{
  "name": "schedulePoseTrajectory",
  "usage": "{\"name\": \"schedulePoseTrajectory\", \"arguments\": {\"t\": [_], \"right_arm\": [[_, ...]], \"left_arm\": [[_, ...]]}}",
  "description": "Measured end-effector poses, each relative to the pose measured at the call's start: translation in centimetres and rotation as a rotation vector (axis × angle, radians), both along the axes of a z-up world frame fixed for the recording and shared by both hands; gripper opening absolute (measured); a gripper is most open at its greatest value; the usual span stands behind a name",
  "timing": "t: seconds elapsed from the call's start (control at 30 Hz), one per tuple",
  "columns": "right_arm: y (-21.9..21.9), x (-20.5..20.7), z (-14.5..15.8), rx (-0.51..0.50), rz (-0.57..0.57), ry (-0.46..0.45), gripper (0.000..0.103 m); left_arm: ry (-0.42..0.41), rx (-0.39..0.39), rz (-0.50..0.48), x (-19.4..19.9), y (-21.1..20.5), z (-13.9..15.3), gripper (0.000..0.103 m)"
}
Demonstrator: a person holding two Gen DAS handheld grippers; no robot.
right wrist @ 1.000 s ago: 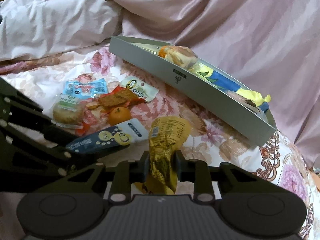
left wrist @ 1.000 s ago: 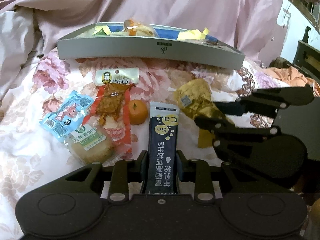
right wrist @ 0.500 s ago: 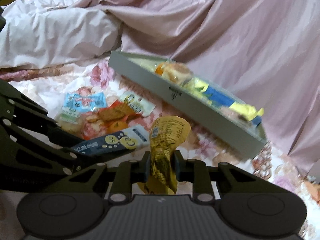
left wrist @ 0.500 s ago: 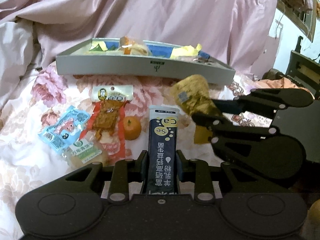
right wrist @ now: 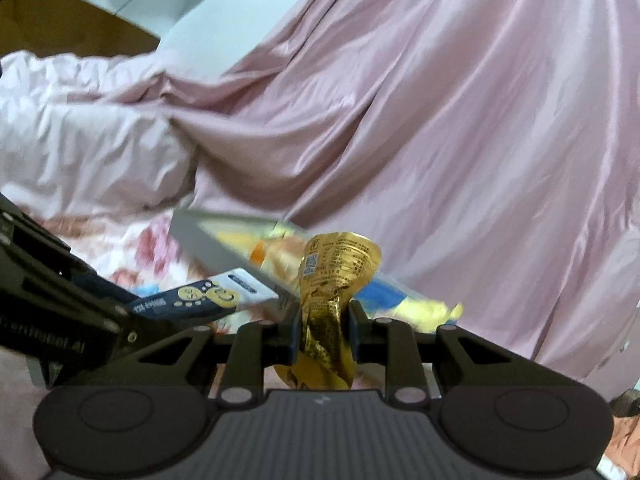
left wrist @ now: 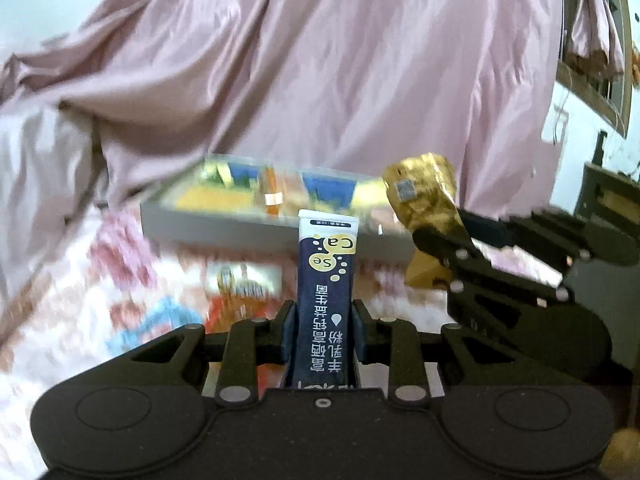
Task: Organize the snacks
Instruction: 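Lift the navy tube with the left tool while the right tool carries the gold packet toward the tray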
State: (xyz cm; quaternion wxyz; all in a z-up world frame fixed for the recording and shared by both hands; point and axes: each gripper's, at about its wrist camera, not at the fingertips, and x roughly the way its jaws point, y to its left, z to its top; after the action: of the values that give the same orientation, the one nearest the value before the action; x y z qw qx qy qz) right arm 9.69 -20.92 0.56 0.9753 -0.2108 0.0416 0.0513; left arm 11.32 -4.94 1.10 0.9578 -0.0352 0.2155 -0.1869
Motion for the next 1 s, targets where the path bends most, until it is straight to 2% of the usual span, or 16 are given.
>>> {"name": "schedulePoseTrajectory", "arguments": {"t": [0.2, 0.43, 0.67, 1.0], "right_arm": [[-0.8, 1.4, 1.3, 0.056, -0.01, -0.069, 0.026], [-3.1, 3.7, 2.4, 0.151, -0.056, -0.109, 0.026], [-5.4, 6.8, 2.7, 0.22, -0.1, -0.123, 0.026], [-8.0, 9.8, 2.5, 0.312, -0.132, -0.083, 0.027]], "left_arm": [[-0.081, -0.051, 0.053, 3.2, -1.1, 3.3, 0.031], [-0.16, -0.057, 0.064, 7.4, -4.3, 6.3, 0.031], [-0.131, -0.044, 0.069, 11.9, -7.6, 6.4, 0.031], [-0.056, -0.033, 0.084, 16.5, -10.3, 4.6, 0.031]]}}
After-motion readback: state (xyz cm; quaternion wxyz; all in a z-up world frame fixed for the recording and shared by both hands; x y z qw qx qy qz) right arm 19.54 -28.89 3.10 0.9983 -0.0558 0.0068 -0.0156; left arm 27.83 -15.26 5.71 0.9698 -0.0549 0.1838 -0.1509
